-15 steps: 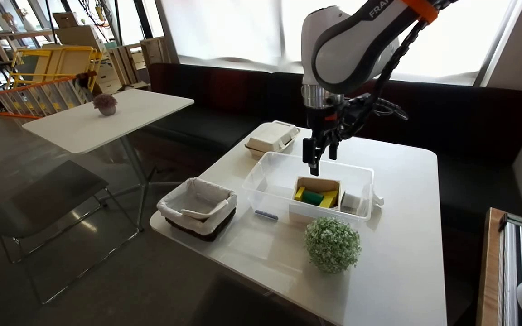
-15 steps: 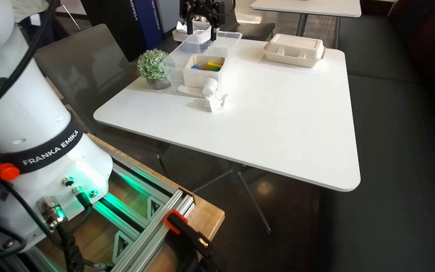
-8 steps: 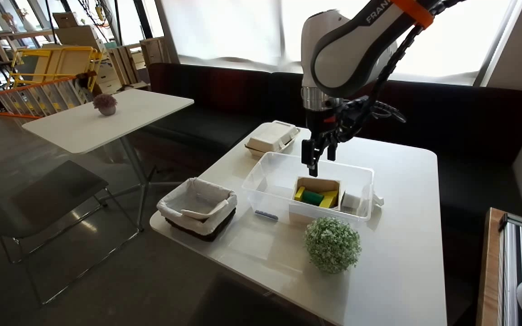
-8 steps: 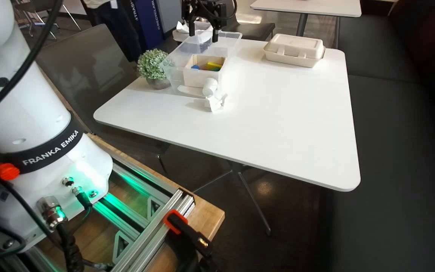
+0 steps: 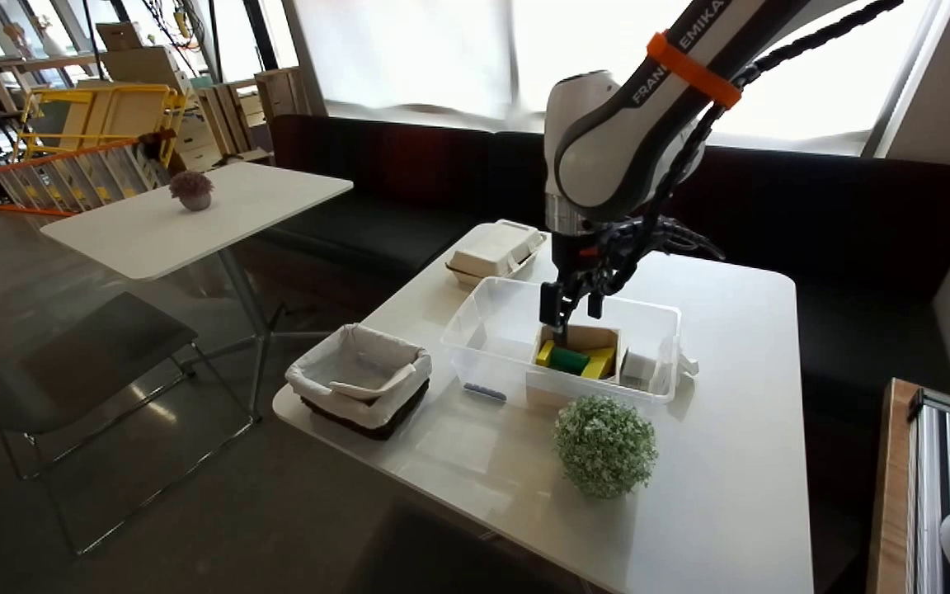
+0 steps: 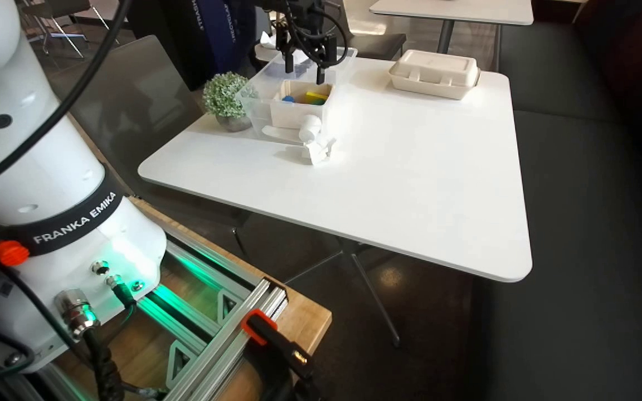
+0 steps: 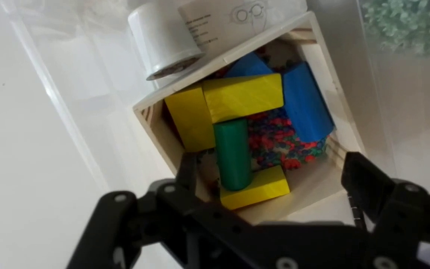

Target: Remove the green block from the bowl

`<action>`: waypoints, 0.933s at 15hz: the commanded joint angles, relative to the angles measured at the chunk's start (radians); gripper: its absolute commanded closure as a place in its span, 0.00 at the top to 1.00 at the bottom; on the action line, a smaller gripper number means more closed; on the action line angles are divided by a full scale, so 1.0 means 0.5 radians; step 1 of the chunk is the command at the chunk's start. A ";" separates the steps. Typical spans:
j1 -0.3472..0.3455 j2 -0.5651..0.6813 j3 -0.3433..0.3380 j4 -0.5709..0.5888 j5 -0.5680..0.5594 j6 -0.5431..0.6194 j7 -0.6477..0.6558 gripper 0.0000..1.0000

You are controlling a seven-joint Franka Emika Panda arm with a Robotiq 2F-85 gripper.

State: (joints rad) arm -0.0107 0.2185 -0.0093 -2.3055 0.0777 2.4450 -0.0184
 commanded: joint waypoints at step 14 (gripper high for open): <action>-0.054 0.344 0.032 0.119 0.083 0.278 -0.011 0.95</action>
State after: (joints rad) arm -0.0261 0.3602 -0.0073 -2.2626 0.0993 2.5350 -0.0112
